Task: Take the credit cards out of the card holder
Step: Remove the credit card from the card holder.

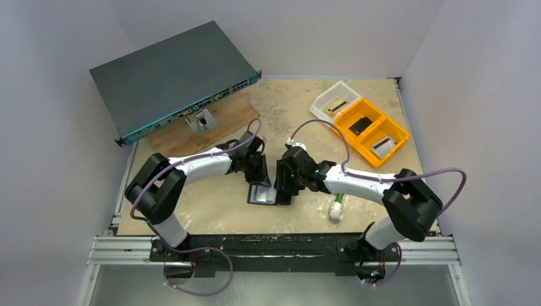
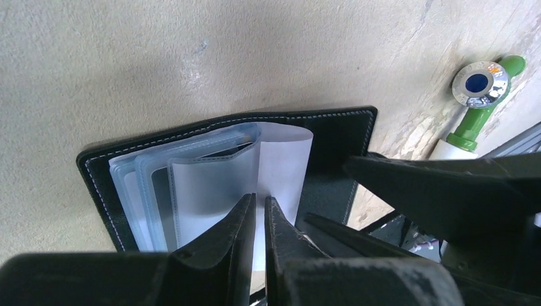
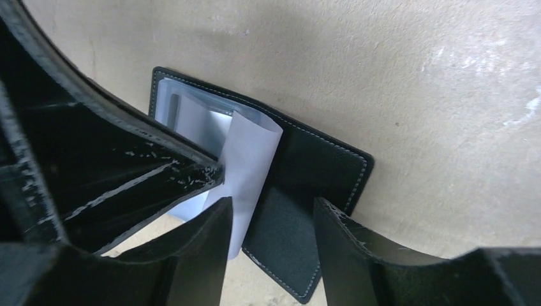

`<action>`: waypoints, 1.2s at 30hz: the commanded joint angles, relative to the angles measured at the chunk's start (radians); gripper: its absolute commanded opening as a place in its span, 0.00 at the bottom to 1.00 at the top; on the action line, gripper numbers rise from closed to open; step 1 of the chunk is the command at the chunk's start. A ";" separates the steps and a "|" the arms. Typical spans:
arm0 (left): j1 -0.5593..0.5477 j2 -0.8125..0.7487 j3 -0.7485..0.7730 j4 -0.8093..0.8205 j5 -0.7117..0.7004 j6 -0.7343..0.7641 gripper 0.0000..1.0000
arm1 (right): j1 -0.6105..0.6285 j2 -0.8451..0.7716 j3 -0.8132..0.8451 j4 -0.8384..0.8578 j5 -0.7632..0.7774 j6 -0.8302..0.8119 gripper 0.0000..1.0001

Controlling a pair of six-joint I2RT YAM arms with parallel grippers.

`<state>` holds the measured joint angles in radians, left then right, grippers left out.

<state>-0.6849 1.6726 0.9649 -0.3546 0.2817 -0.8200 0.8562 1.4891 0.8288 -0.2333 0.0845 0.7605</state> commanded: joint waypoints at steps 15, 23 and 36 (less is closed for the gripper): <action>0.004 -0.148 0.019 -0.120 -0.120 0.053 0.15 | 0.000 0.086 -0.057 0.109 -0.012 0.034 0.27; 0.025 -0.133 -0.023 -0.144 -0.175 0.064 0.11 | -0.001 0.111 -0.065 0.127 -0.018 0.028 0.18; 0.018 -0.047 -0.042 -0.081 -0.128 0.046 0.05 | -0.002 0.125 -0.059 0.132 -0.026 0.018 0.16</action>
<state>-0.6636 1.6089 0.9356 -0.4820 0.1284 -0.7738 0.8562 1.5826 0.7769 -0.1287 0.0601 0.7849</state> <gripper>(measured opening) 0.054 0.161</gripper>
